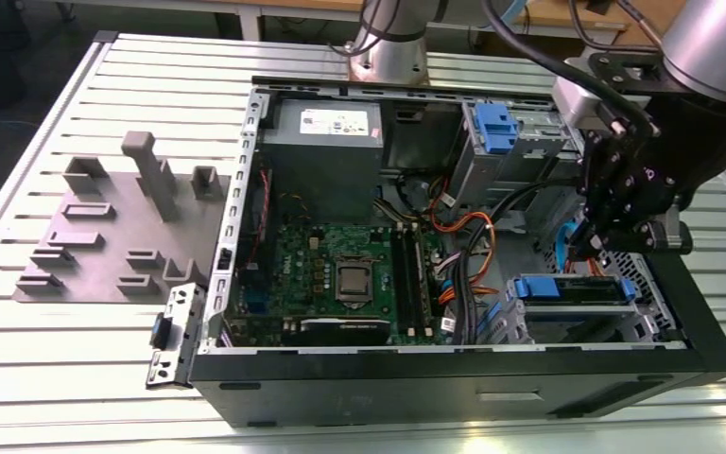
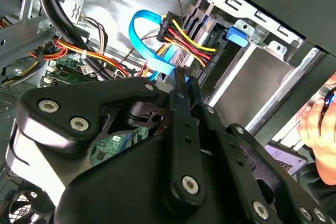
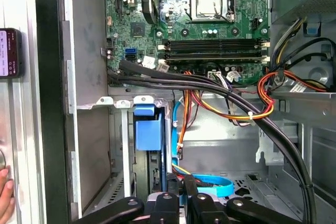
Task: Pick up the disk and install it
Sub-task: 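Insert the second disk wire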
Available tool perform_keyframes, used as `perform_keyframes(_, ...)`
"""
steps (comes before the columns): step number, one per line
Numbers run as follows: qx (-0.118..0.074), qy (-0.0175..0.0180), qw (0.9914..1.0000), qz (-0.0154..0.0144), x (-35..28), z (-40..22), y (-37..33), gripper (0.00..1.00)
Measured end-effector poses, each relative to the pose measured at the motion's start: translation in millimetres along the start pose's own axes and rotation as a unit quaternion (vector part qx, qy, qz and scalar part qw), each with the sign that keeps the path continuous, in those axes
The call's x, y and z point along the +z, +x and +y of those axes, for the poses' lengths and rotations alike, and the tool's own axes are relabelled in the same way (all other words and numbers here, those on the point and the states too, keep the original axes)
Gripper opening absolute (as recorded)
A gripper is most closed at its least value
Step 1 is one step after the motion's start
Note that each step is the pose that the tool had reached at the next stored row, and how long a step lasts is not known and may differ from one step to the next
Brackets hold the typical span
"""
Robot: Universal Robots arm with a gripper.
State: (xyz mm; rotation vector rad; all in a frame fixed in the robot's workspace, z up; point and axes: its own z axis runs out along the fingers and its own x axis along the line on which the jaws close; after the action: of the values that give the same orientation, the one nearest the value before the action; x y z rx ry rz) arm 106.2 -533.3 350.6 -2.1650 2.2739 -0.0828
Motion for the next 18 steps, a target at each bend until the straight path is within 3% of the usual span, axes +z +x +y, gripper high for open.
perform_keyframes(13,-0.002,0.0024,1.0,-0.0002,1.0,1.8,9.8,0.16)
perform_keyframes(18,-0.004,0.0054,0.99998,-0.0004,2.1,3.4,13.1,0.16)
